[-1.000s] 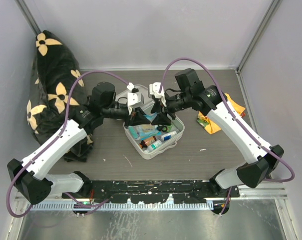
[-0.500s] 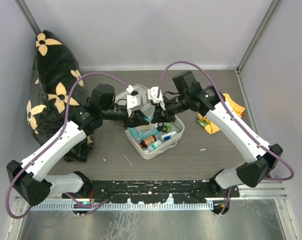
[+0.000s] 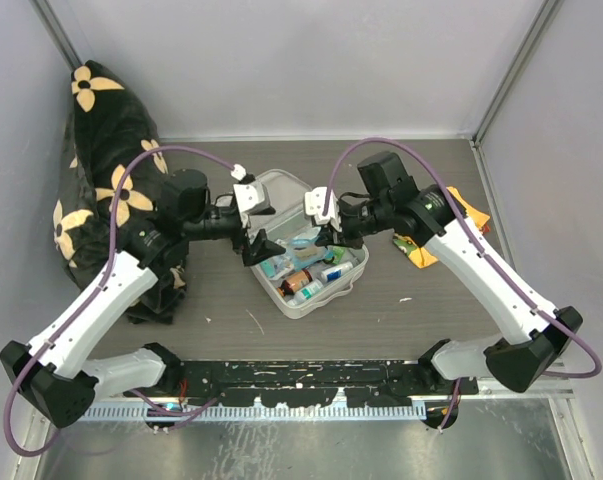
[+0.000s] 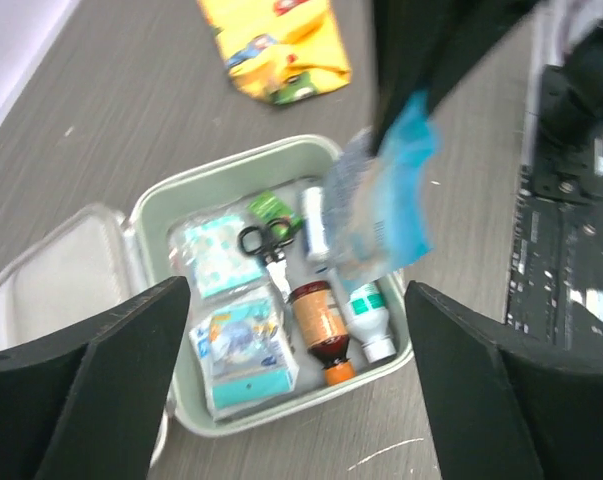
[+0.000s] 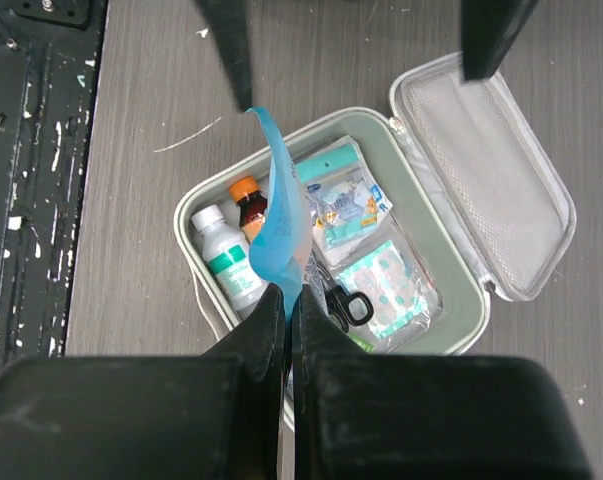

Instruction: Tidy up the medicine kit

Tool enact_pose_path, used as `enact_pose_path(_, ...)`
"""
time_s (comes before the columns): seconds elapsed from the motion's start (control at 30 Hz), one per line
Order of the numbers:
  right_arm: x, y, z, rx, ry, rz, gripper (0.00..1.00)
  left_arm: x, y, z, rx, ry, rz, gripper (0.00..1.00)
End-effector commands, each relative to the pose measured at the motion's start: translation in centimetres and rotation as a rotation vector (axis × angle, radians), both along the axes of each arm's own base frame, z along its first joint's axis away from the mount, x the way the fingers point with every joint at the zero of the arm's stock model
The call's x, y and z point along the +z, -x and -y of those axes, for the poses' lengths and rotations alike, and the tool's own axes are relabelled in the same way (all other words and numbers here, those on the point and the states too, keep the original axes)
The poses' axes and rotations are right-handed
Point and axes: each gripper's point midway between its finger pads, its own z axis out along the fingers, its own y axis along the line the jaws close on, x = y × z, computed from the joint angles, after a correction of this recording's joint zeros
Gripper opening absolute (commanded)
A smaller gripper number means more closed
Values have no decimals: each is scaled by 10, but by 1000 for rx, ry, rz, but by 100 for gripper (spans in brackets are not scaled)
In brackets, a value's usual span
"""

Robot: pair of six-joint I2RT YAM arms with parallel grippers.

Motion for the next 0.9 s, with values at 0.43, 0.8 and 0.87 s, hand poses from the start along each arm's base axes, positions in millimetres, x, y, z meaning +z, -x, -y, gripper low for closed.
enact_pose_path(0.43, 21, -1, 12, -135, -121, 82, 1, -104, -127, -124, 941, 192, -781, 98)
enact_pose_path(0.8, 9, -5, 13, -152, -104, 75, 1, -157, -144, -142, 1170, 233, -971, 98)
enact_pose_path(0.87, 7, -7, 13, -156, -98, 72, 1, -167, -146, -144, 1188, 233, -999, 98)
